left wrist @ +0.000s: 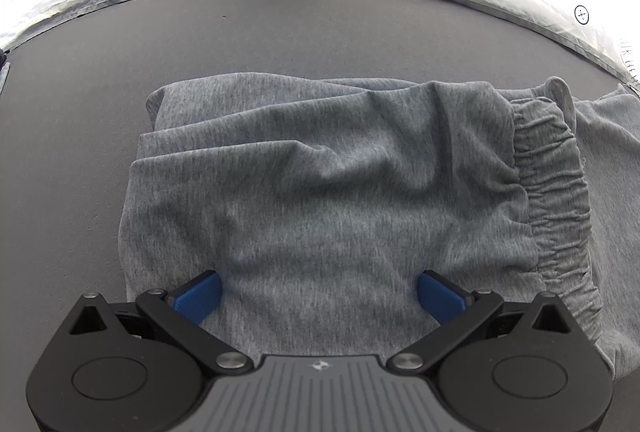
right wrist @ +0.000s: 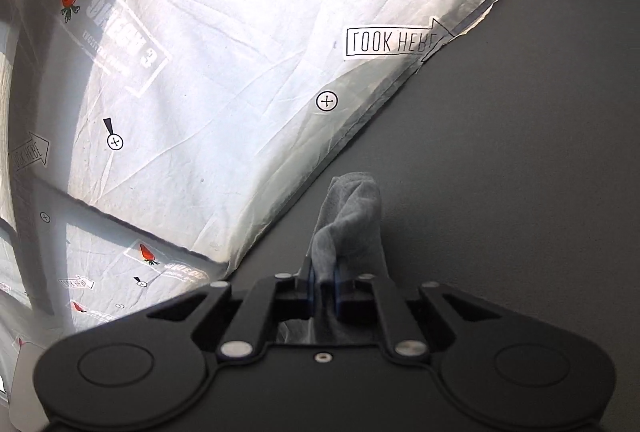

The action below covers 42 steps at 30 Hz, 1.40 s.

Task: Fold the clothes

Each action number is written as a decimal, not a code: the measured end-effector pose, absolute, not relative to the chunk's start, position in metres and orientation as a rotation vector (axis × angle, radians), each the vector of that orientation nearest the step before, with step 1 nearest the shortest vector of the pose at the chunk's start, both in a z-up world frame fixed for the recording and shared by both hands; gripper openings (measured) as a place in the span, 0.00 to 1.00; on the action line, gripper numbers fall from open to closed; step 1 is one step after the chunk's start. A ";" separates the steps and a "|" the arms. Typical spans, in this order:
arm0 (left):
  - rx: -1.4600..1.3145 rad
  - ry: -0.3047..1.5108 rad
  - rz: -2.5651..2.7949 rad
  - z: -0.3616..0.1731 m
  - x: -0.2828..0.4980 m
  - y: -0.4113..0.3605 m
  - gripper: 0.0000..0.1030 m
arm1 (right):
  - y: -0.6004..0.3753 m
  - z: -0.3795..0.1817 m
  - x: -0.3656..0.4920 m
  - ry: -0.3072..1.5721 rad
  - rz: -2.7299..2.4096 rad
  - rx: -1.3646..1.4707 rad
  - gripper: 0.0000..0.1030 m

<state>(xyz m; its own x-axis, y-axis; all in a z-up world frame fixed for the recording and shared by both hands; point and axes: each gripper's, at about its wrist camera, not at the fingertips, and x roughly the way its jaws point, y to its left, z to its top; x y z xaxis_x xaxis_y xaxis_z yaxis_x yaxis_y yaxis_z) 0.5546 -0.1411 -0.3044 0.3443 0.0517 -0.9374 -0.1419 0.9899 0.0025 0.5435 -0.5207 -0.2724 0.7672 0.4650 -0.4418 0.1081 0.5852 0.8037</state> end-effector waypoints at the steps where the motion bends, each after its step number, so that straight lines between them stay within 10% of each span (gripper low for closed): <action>1: -0.099 1.215 0.123 -0.303 0.556 -0.139 0.99 | -0.509 -0.266 0.542 0.673 0.246 0.953 0.09; 12: -0.186 1.015 0.159 -0.231 0.498 -0.049 0.99 | -0.313 -0.198 0.499 0.685 0.594 0.619 0.09; 21: -0.315 1.047 0.287 -0.252 0.451 0.050 0.99 | -0.163 -0.269 0.459 1.020 0.696 0.250 0.18; 24: -0.347 1.038 0.251 -0.257 0.445 0.056 0.99 | -0.163 -0.257 0.450 0.987 0.711 0.267 0.38; 42: -0.203 1.165 -0.031 -0.292 0.433 -0.046 0.93 | -0.295 -0.256 0.441 0.880 0.044 0.174 0.43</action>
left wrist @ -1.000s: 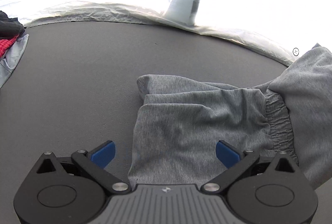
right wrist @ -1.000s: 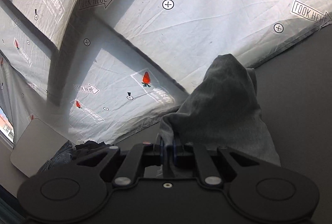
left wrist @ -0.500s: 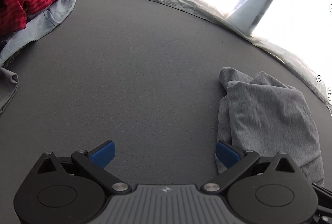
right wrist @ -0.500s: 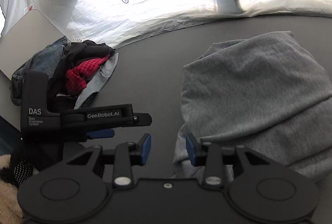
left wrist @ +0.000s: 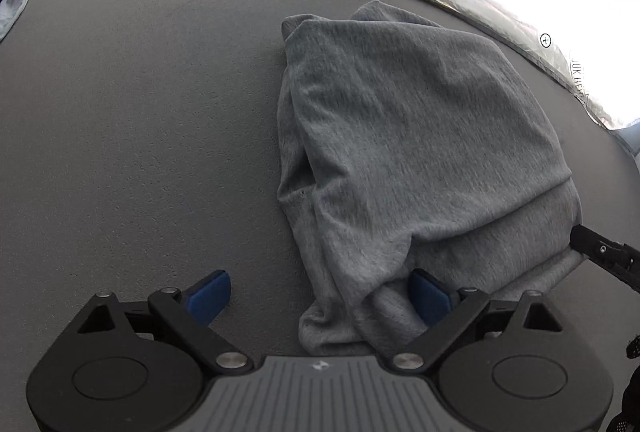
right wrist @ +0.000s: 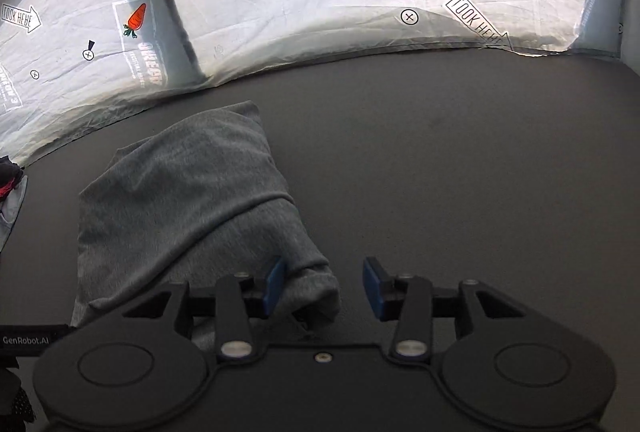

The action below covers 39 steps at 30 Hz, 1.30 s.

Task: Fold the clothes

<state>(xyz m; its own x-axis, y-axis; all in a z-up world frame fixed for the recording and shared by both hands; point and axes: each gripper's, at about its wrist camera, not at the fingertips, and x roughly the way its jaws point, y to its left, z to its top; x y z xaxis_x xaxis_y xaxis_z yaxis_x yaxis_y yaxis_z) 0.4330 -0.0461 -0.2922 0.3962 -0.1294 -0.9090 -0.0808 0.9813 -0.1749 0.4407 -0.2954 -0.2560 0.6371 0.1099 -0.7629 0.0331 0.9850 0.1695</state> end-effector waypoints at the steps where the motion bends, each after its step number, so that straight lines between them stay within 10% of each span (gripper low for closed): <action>1: -0.187 1.162 -0.032 -0.292 0.427 -0.047 0.93 | -0.296 -0.258 0.439 0.888 0.046 0.167 0.43; 17: -0.430 1.017 0.006 -0.258 0.412 -0.006 0.91 | -0.299 -0.246 0.437 0.858 0.123 0.212 0.44; 26: -0.523 0.936 -0.033 -0.258 0.514 -0.026 0.66 | -0.297 -0.251 0.461 0.890 0.148 0.196 0.45; 29: -0.550 0.941 -0.061 -0.266 0.537 -0.033 0.15 | -0.298 -0.252 0.465 0.903 0.146 0.203 0.49; 39: -0.603 0.861 -0.032 -0.254 0.563 -0.025 0.12 | -0.289 -0.246 0.469 0.939 0.168 0.223 0.49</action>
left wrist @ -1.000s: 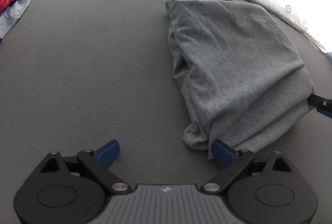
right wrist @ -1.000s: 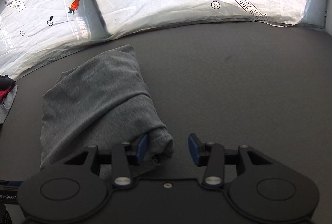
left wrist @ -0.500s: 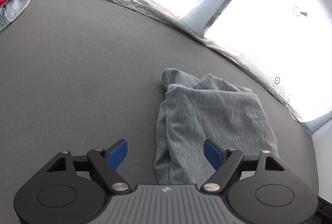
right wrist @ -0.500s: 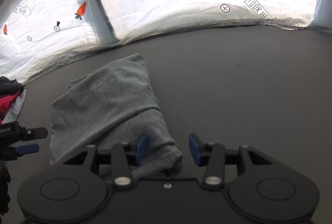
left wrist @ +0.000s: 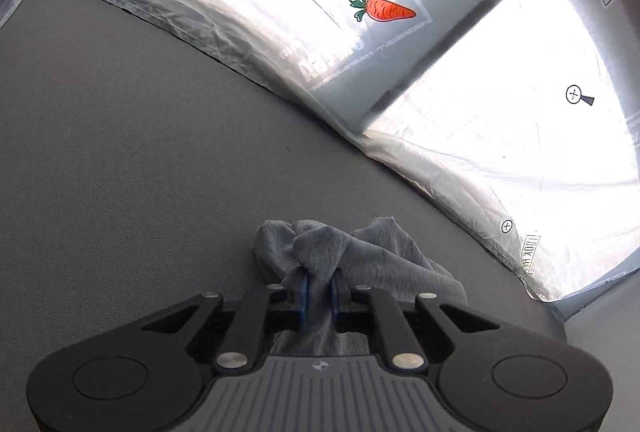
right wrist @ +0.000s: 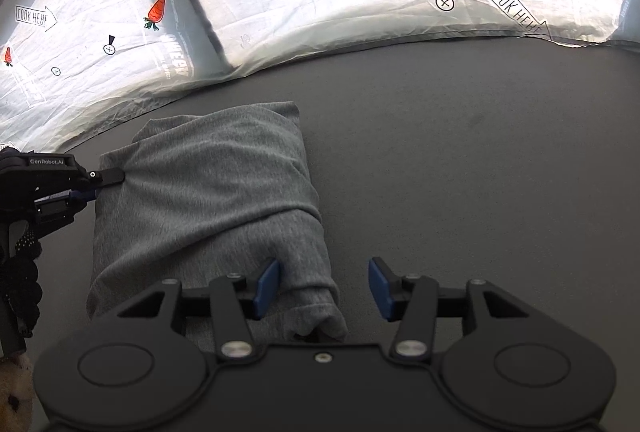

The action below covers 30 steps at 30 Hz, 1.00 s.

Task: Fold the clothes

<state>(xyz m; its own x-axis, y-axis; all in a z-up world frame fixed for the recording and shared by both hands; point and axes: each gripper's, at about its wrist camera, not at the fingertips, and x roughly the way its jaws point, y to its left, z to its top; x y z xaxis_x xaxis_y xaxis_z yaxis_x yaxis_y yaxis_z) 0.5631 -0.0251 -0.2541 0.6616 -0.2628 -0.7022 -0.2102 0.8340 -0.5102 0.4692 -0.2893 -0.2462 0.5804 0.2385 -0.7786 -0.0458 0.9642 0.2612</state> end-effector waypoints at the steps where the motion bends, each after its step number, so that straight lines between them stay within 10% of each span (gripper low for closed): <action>1: -0.589 0.883 -0.018 -0.262 0.566 -0.024 0.13 | -0.287 -0.247 0.470 0.944 0.175 0.215 0.49; 9: -0.549 0.724 0.070 -0.252 0.545 -0.006 0.30 | -0.283 -0.239 0.474 0.957 0.196 0.166 0.50; 15: -0.506 0.840 -0.016 -0.265 0.551 -0.006 0.66 | -0.286 -0.231 0.493 0.913 0.209 0.222 0.59; 25: -0.514 0.908 -0.108 -0.288 0.517 -0.043 0.79 | -0.274 -0.257 0.554 0.981 0.272 0.285 0.71; 30: -0.638 0.918 -0.131 -0.293 0.516 -0.040 0.68 | -0.267 -0.278 0.574 1.080 0.305 0.377 0.71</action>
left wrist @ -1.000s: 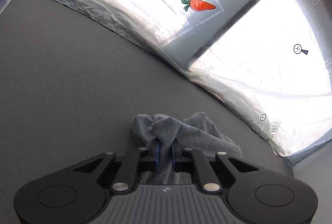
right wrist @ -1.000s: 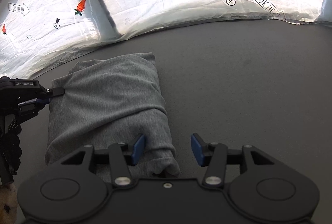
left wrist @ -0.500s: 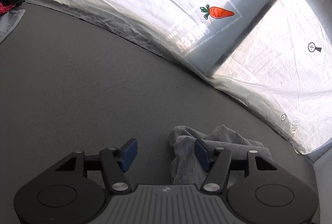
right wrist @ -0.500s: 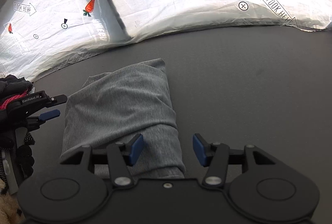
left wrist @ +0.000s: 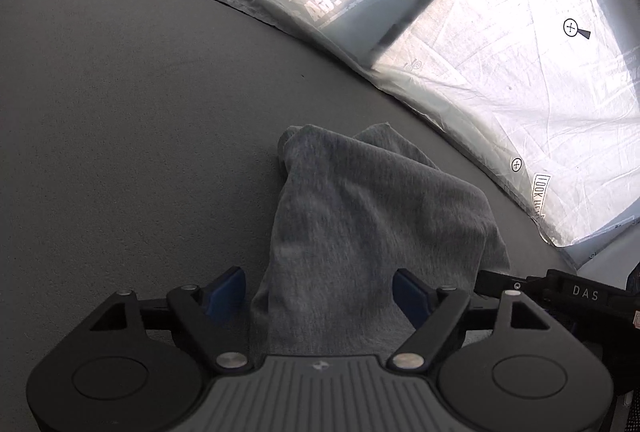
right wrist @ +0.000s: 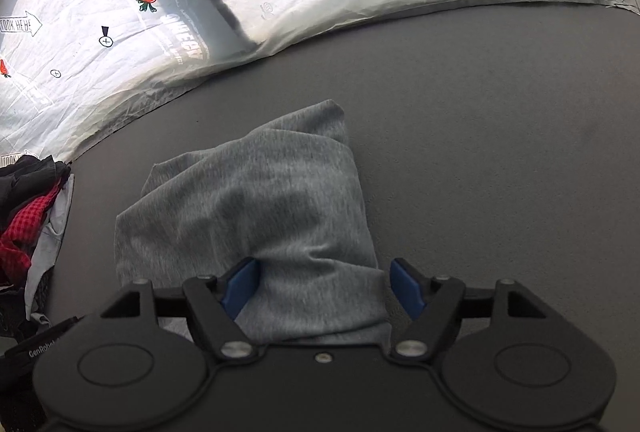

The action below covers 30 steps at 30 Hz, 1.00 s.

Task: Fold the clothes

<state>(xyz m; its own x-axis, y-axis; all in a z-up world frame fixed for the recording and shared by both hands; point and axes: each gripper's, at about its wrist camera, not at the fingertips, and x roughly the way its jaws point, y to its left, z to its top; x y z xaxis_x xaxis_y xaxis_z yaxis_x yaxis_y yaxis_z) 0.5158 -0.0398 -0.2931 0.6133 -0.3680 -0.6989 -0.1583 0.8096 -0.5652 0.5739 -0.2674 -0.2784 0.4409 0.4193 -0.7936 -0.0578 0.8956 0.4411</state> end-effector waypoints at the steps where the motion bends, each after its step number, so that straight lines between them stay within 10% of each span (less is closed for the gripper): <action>1: -0.683 0.921 -0.134 -0.296 0.514 -0.038 0.60 | -0.267 -0.280 0.574 1.086 0.300 0.392 0.69; 4: -0.747 0.933 -0.096 -0.302 0.508 -0.035 0.23 | -0.265 -0.279 0.569 1.078 0.300 0.374 0.55; 7: -0.787 0.924 -0.066 -0.299 0.502 -0.037 0.11 | -0.266 -0.267 0.557 1.028 0.320 0.357 0.34; 30: -0.513 0.837 -0.538 -0.193 0.404 -0.231 0.09 | -0.402 -0.144 0.319 0.727 -0.040 0.400 0.24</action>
<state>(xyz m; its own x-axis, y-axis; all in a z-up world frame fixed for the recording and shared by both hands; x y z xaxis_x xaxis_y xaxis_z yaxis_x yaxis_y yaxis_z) 0.4035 -0.2309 -0.1925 0.5544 -0.6257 -0.5487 0.2395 0.7514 -0.6148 0.3192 -0.4019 -0.1440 0.7501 0.1011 -0.6535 0.1729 0.9238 0.3415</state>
